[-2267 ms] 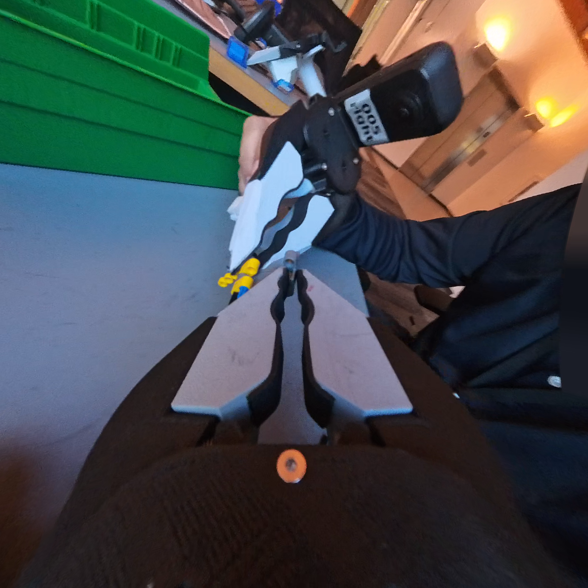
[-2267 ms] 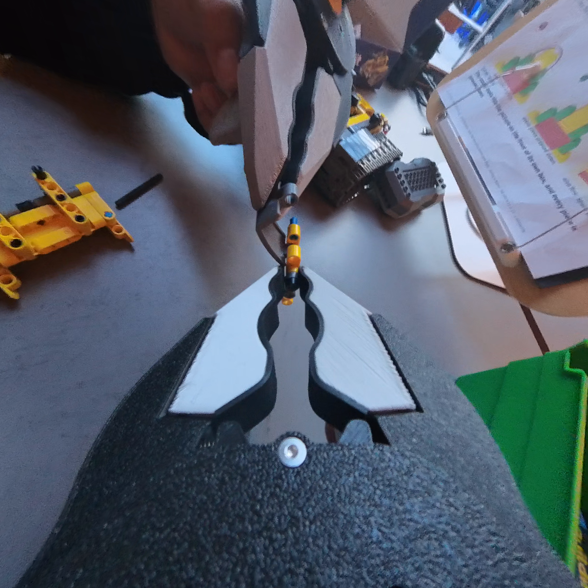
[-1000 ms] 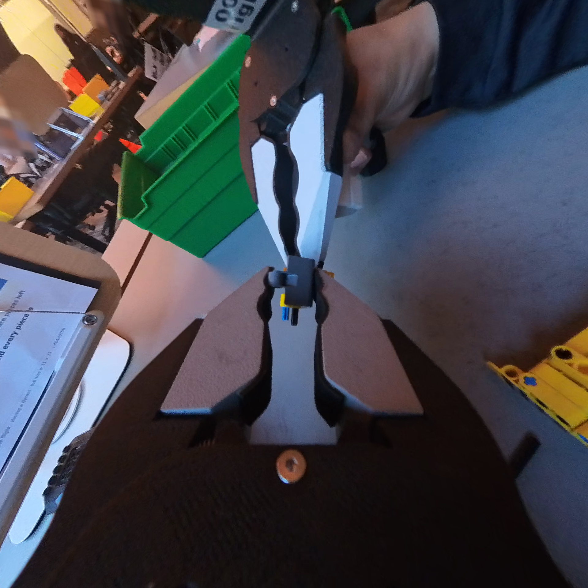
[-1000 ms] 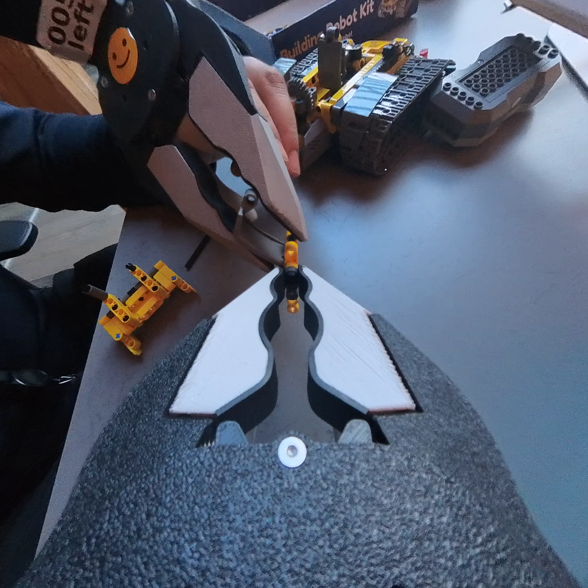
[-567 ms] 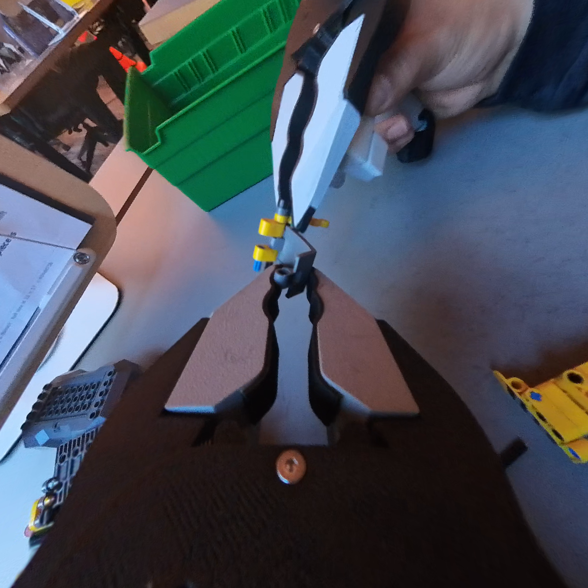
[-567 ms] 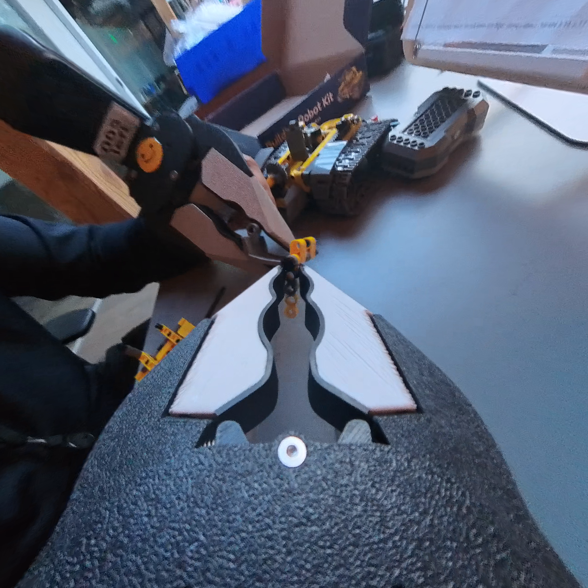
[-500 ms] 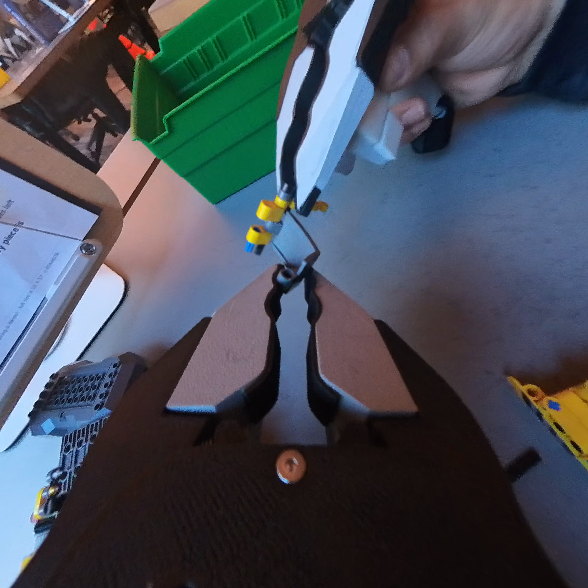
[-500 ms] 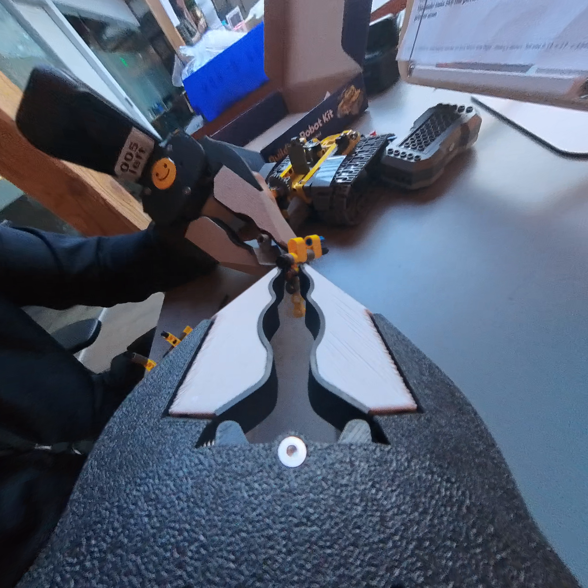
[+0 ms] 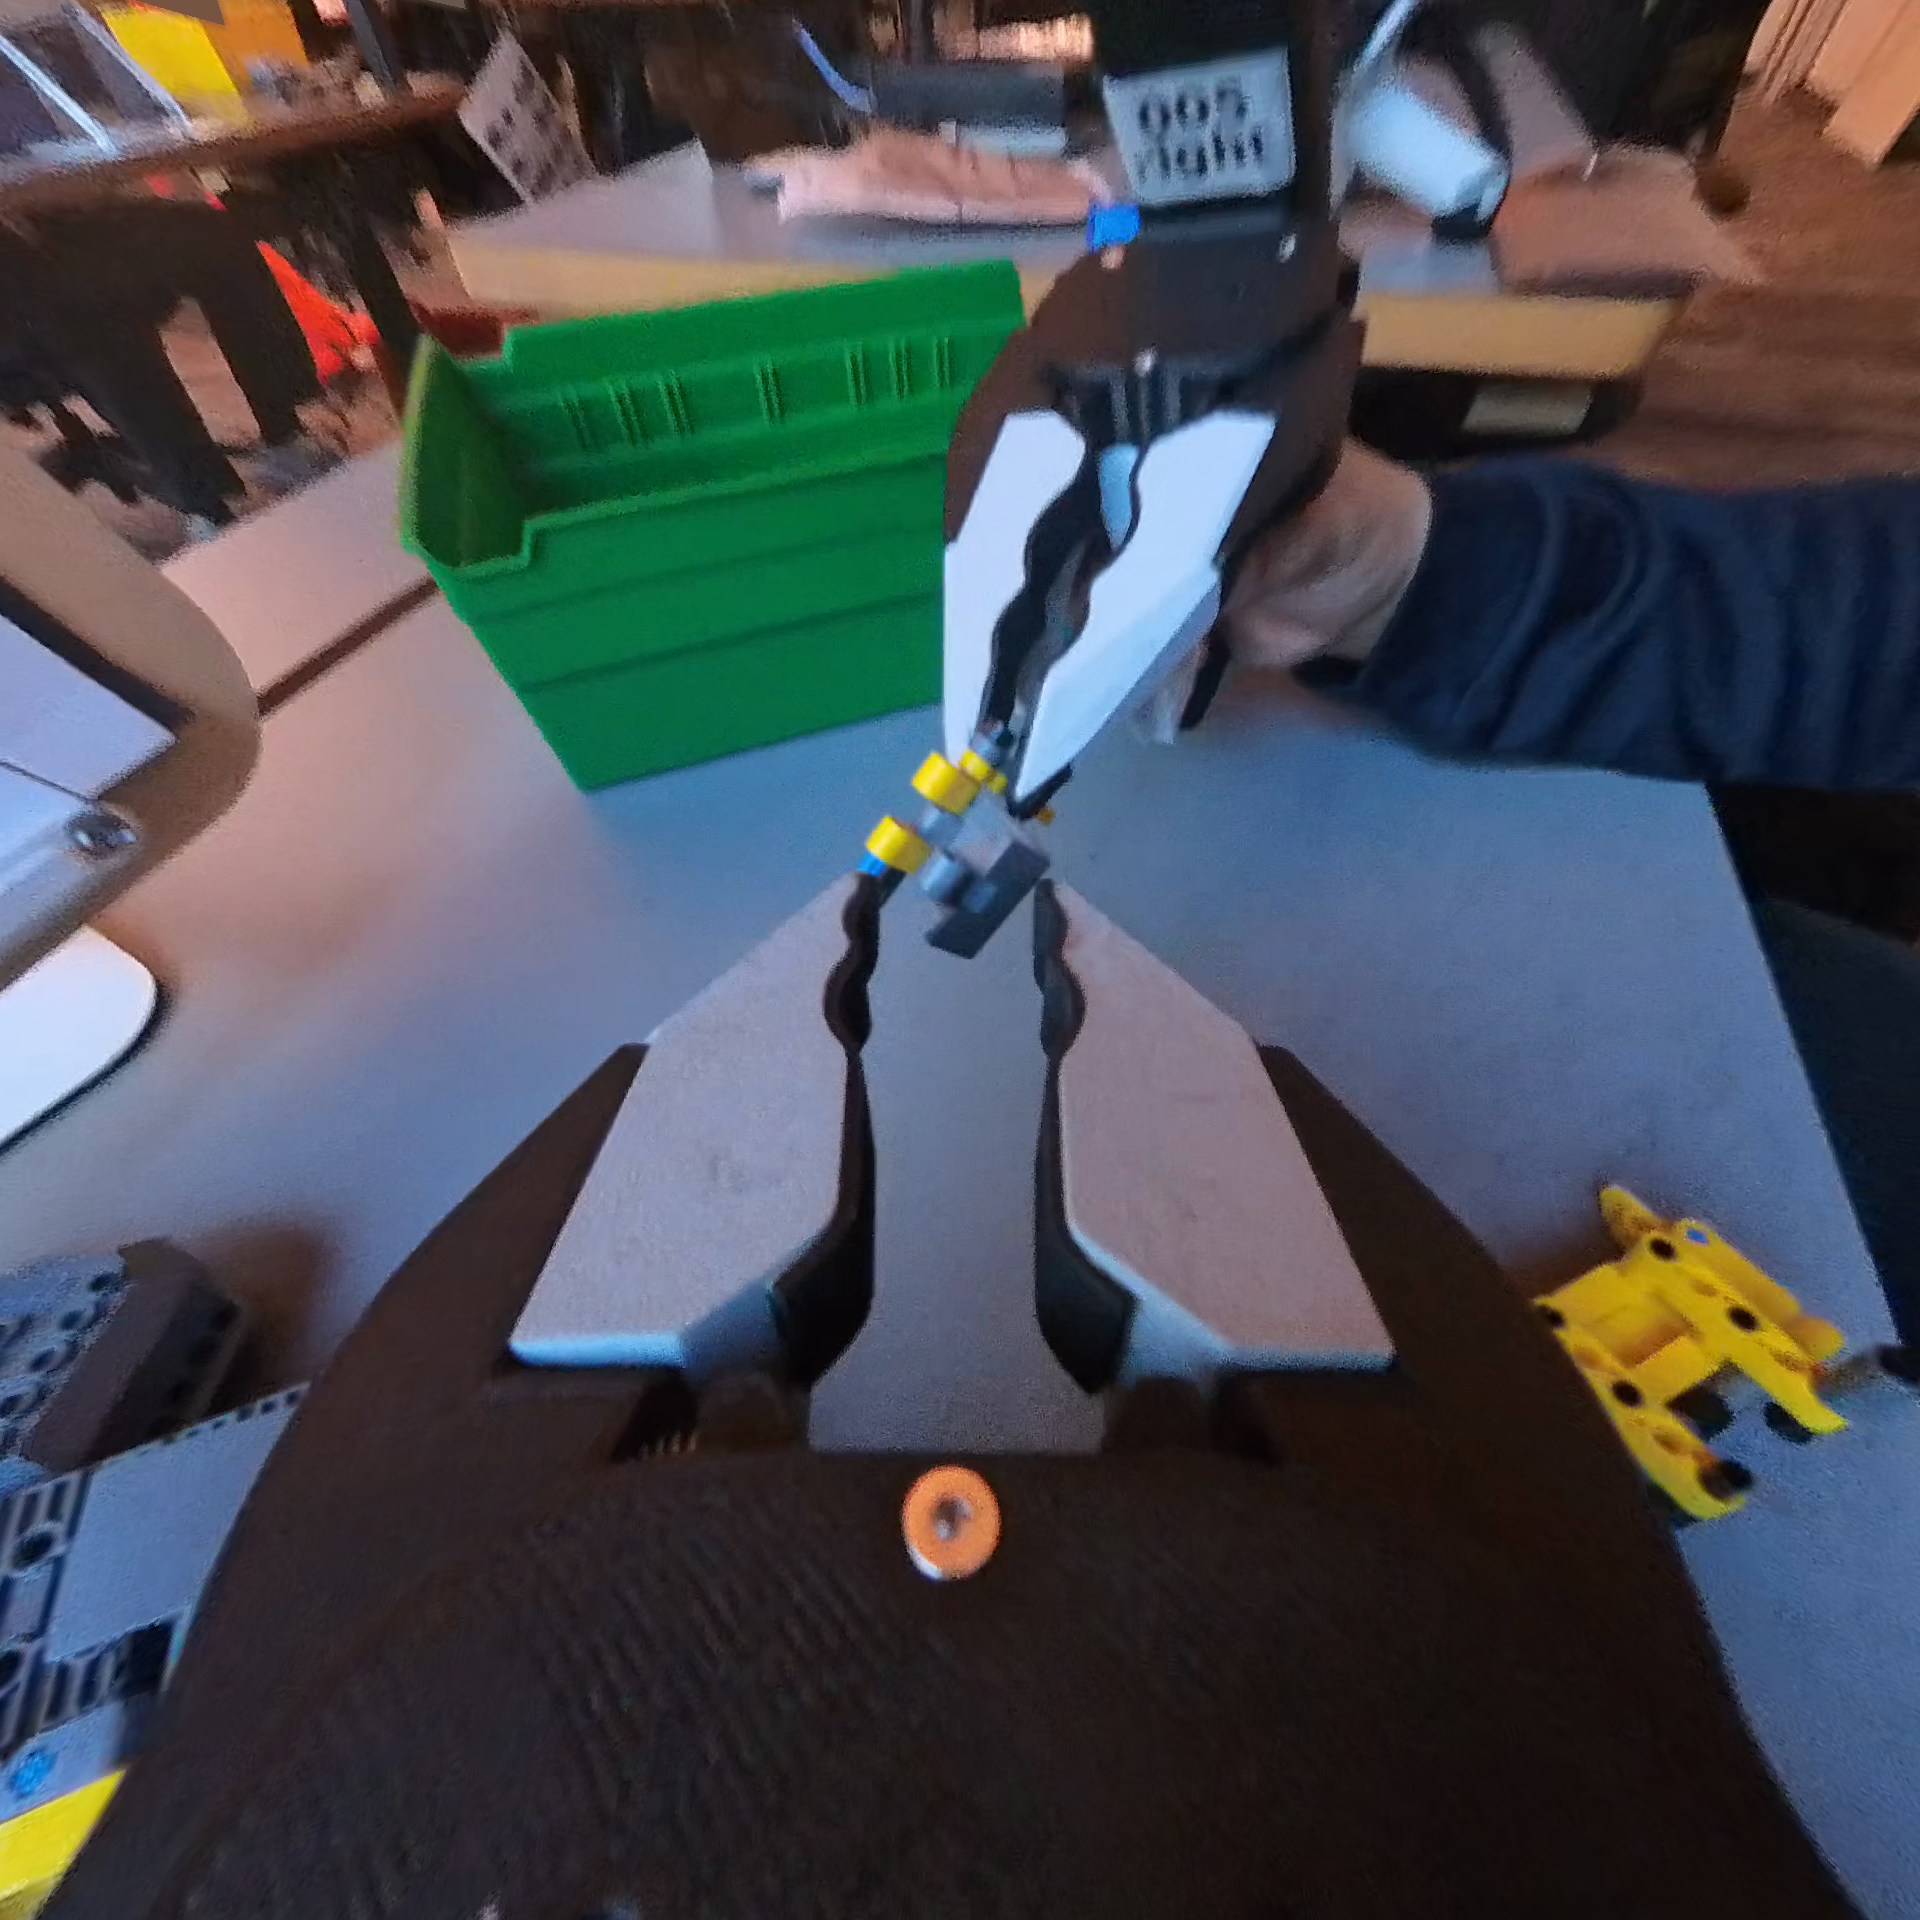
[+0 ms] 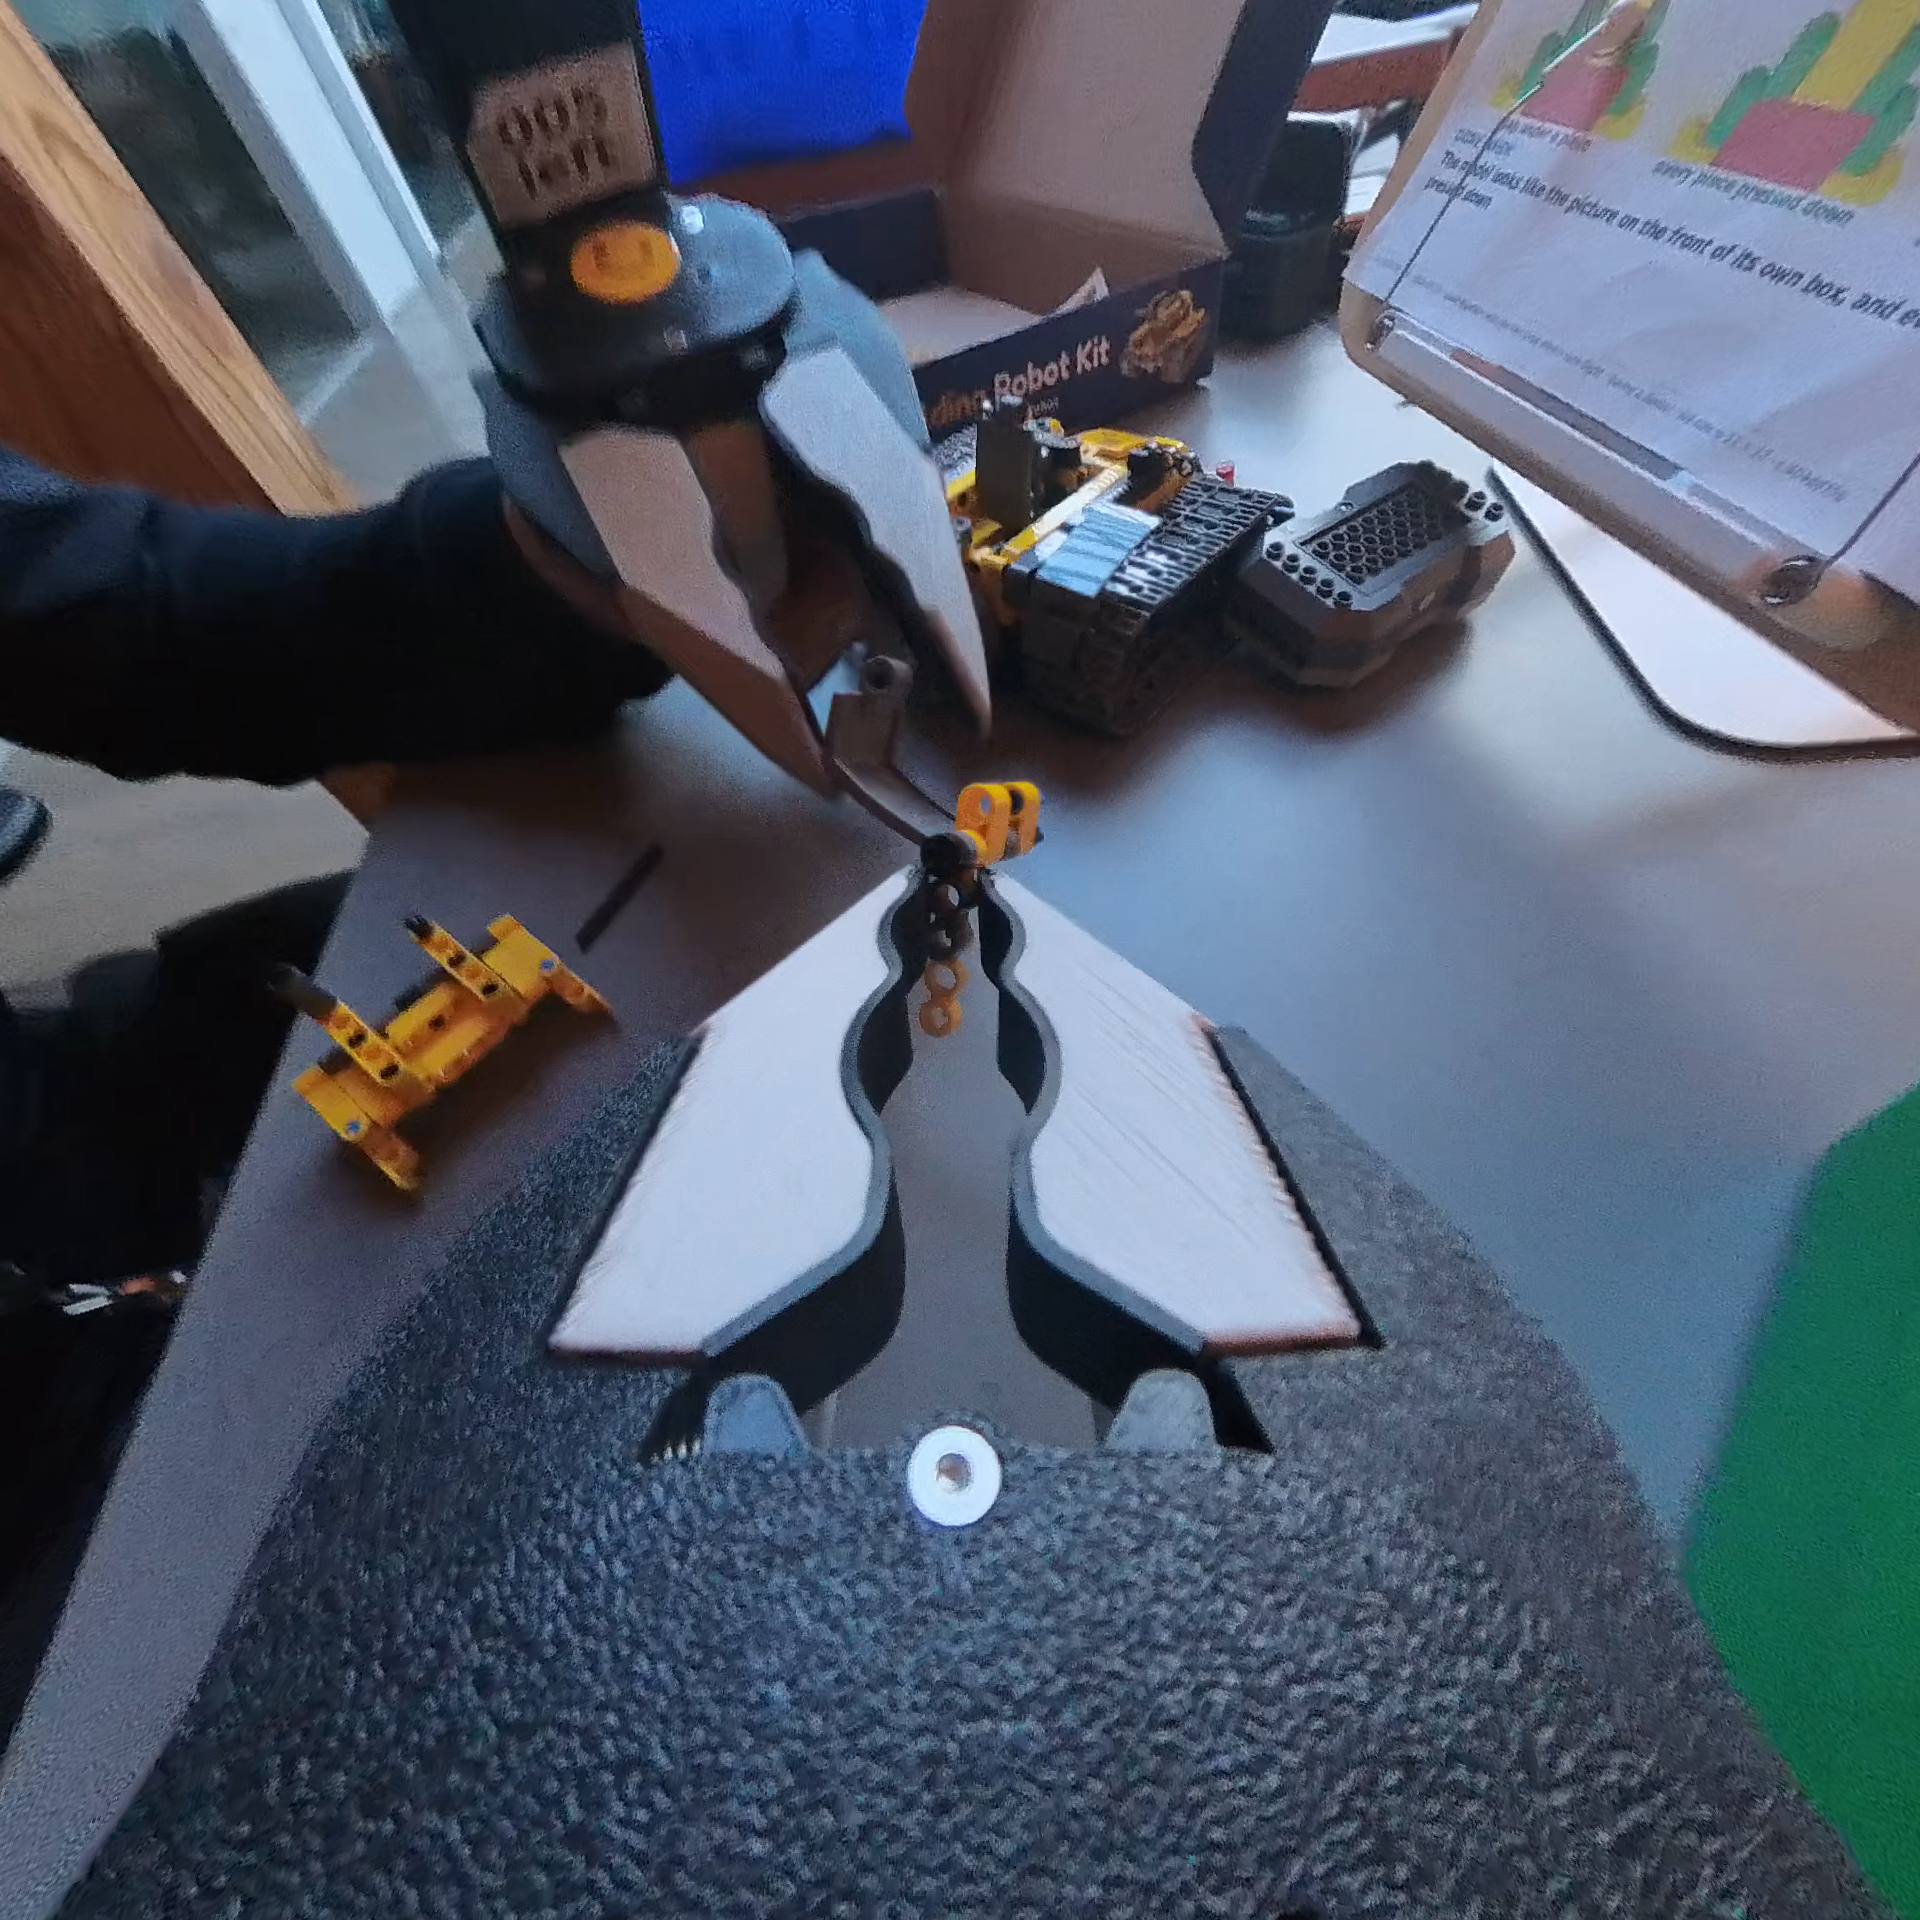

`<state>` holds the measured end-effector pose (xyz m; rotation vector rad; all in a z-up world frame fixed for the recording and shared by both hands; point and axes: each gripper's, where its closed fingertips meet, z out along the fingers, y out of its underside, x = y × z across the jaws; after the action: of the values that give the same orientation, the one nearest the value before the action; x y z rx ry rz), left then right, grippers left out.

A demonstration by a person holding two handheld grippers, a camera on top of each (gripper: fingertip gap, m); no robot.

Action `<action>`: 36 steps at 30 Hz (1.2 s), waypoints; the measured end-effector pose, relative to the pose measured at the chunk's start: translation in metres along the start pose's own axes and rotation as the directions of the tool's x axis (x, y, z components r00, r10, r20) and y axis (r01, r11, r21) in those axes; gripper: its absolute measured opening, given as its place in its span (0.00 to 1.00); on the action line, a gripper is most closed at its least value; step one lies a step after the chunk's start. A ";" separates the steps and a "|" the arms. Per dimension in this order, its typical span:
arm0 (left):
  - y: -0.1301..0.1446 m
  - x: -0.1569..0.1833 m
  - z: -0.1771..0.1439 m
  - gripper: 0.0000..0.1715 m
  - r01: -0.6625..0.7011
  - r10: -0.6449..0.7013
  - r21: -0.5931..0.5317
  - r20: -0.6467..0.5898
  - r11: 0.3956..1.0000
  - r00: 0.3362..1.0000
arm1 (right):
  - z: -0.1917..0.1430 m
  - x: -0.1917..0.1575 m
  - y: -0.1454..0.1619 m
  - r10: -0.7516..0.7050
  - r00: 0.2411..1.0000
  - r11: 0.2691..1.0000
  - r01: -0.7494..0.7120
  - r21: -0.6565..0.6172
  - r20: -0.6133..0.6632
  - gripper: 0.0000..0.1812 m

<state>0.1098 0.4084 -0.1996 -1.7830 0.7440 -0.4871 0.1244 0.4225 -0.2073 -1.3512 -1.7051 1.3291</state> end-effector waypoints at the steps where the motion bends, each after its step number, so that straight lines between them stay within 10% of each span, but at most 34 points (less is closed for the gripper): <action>1: -0.007 0.002 -0.003 0.16 -0.005 0.006 0.035 -0.004 0.999 1.000 | -0.003 0.000 0.001 -0.028 1.000 1.000 0.028 -0.012 -0.008 0.03; 7: -0.027 0.010 -0.016 0.17 -0.019 0.022 0.117 -0.030 0.993 0.999 | -0.007 -0.025 0.000 -0.155 0.984 0.987 0.157 -0.017 0.083 0.03; 15: 0.011 0.039 0.007 0.11 -0.146 0.137 -0.058 -0.144 0.988 0.980 | 0.005 -0.046 0.005 -0.214 0.965 0.974 0.222 -0.039 0.150 0.03; 26: 0.021 0.040 0.027 0.03 -0.173 0.165 -0.073 -0.097 0.982 0.981 | 0.007 -0.045 0.004 -0.101 0.983 0.993 0.109 -0.044 0.155 0.02; 36: -0.014 0.003 0.015 0.05 0.249 -0.249 0.122 -0.016 0.961 0.968 | 0.012 -0.013 -0.043 0.166 0.986 0.956 -0.163 0.242 0.011 0.02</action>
<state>0.1248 0.4195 -0.1915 -1.7680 0.4801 -0.6866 0.1027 0.4065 -0.1697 -1.3759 -1.3938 1.5647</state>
